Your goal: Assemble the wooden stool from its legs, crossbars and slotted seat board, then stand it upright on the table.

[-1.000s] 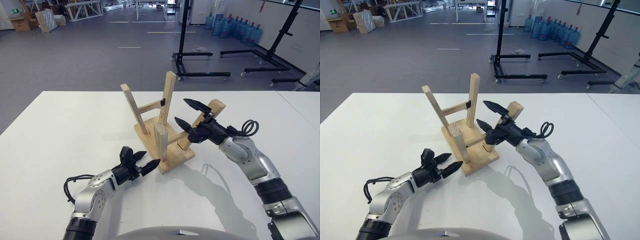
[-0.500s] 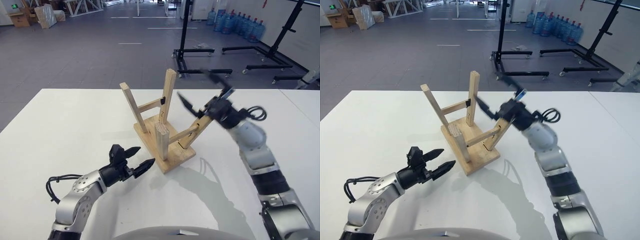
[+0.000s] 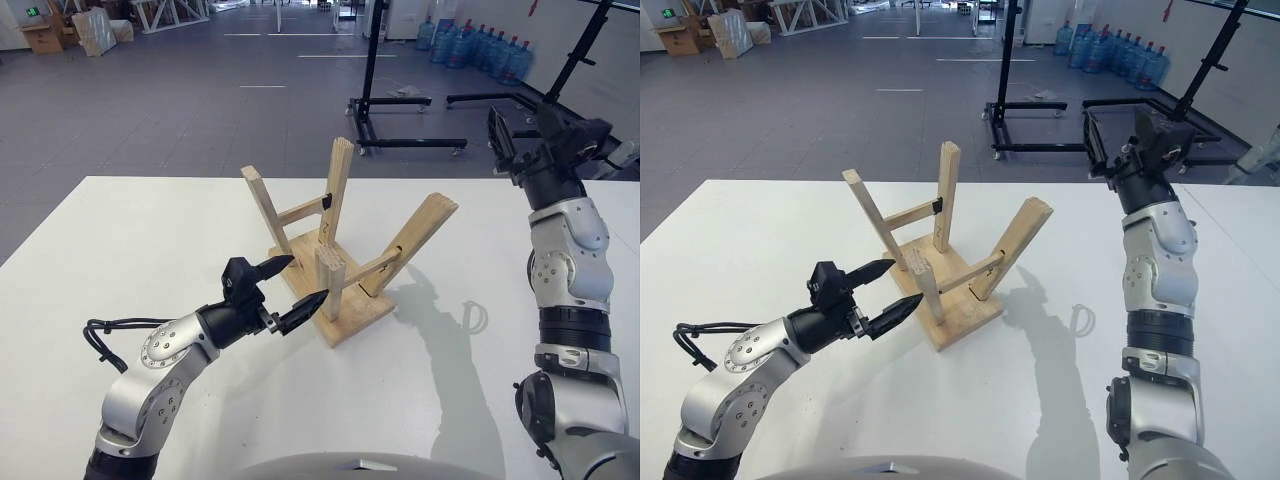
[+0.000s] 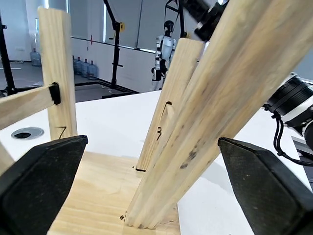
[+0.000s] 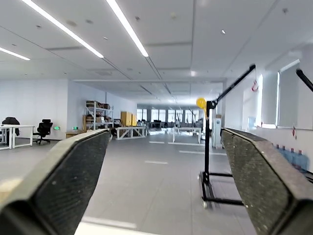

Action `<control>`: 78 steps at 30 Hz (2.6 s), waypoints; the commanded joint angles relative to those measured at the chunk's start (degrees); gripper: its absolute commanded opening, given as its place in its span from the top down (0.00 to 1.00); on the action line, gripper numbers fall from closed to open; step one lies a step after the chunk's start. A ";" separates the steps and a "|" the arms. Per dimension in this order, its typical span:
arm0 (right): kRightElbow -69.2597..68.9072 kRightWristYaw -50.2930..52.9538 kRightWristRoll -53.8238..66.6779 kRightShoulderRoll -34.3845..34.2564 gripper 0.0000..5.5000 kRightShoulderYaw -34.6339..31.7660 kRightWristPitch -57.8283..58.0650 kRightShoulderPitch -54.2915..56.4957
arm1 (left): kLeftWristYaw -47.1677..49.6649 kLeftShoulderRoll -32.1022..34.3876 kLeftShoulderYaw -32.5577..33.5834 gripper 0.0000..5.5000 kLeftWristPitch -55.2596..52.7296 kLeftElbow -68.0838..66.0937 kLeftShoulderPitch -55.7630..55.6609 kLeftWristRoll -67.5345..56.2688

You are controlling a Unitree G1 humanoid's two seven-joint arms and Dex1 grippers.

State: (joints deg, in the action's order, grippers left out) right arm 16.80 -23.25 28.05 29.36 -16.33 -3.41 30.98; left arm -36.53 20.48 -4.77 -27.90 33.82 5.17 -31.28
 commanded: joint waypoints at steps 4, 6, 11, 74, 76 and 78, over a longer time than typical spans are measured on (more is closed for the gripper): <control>6.48 -4.07 -4.23 -1.37 0.24 1.36 -1.67 0.51 | 0.07 2.83 -2.11 0.11 -1.07 4.60 0.68 0.12; 6.75 -4.74 -5.07 -1.60 0.24 1.58 -2.17 0.15 | 0.67 3.40 -2.27 0.11 -1.38 5.82 0.81 0.03; 7.64 -6.98 -7.23 -2.43 0.24 3.22 -2.37 -0.16 | 4.59 1.68 -4.84 0.11 -2.60 5.86 -2.80 1.58; -28.49 -15.40 -1.42 -8.11 0.24 17.05 15.86 -23.50 | 4.90 8.81 2.61 0.11 -1.88 -9.67 -5.48 6.23; -28.51 -15.54 -1.85 -8.72 0.24 17.33 14.91 -24.07 | 4.20 10.38 5.15 0.11 -1.47 -11.96 -5.64 6.21; -28.51 -15.67 -2.06 -8.98 0.24 17.40 14.17 -24.23 | 4.22 11.22 6.53 0.11 -0.77 -14.14 -6.29 6.61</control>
State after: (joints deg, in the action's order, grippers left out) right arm -11.54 -38.67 26.49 20.42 0.95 11.55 7.09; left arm -33.64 28.51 0.60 -26.83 24.80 -2.82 -29.10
